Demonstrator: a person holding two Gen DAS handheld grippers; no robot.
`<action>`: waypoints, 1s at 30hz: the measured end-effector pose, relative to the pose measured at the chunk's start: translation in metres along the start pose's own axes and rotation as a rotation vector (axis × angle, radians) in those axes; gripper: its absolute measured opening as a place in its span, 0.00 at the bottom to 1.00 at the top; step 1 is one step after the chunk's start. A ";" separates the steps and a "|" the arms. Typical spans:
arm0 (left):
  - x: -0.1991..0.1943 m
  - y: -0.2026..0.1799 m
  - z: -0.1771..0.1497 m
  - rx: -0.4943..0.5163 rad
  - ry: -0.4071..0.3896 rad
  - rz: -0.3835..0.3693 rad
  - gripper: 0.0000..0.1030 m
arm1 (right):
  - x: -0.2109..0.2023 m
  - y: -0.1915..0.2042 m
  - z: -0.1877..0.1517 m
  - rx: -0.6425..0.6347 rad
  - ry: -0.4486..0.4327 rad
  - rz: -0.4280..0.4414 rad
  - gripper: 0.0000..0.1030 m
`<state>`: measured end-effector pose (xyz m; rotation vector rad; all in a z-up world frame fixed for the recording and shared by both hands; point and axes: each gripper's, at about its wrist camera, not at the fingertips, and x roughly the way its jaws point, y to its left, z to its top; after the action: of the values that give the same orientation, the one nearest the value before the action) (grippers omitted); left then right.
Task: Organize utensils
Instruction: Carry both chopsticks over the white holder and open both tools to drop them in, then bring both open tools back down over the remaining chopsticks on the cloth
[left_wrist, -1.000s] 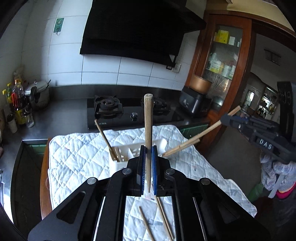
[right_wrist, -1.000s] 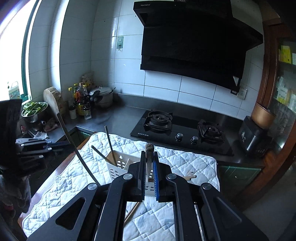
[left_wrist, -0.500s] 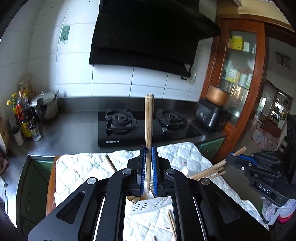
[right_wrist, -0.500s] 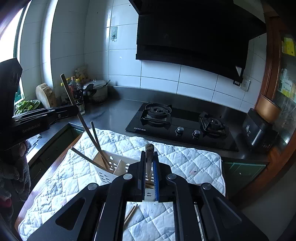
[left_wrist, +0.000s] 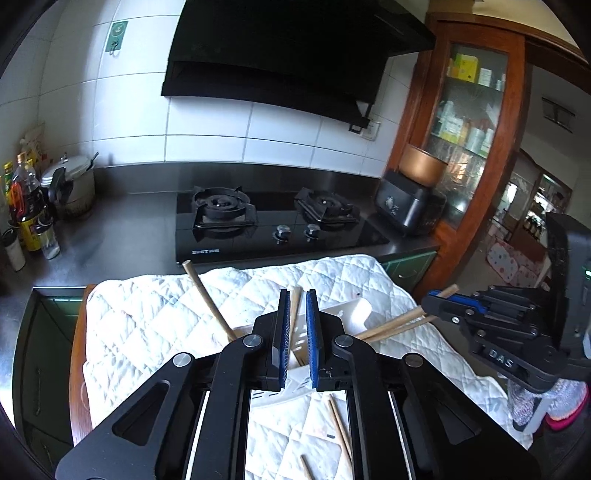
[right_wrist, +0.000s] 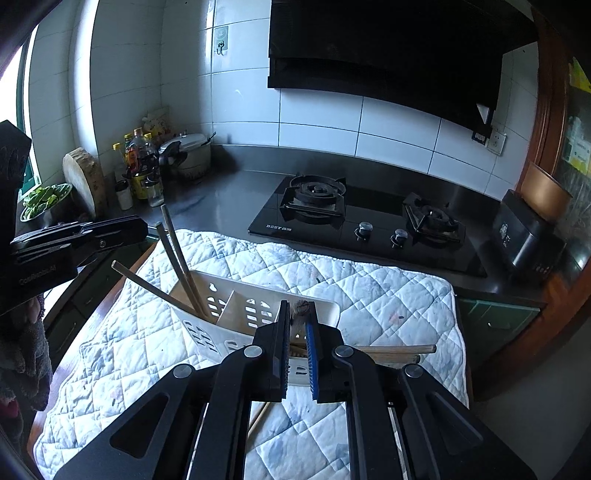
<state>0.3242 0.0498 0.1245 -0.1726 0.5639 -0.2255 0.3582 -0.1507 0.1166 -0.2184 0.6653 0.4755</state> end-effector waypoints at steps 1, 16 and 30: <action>-0.002 0.000 -0.002 0.002 0.001 -0.002 0.10 | -0.001 -0.001 -0.001 0.001 -0.002 -0.001 0.08; -0.071 -0.010 -0.045 -0.052 -0.066 -0.139 0.52 | -0.068 0.027 -0.035 -0.039 -0.102 0.011 0.35; -0.158 -0.016 -0.112 -0.085 -0.152 -0.305 0.68 | -0.105 0.069 -0.114 -0.060 -0.103 0.045 0.46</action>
<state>0.1306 0.0635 0.1155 -0.3561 0.3943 -0.4810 0.1914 -0.1666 0.0928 -0.2346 0.5563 0.5471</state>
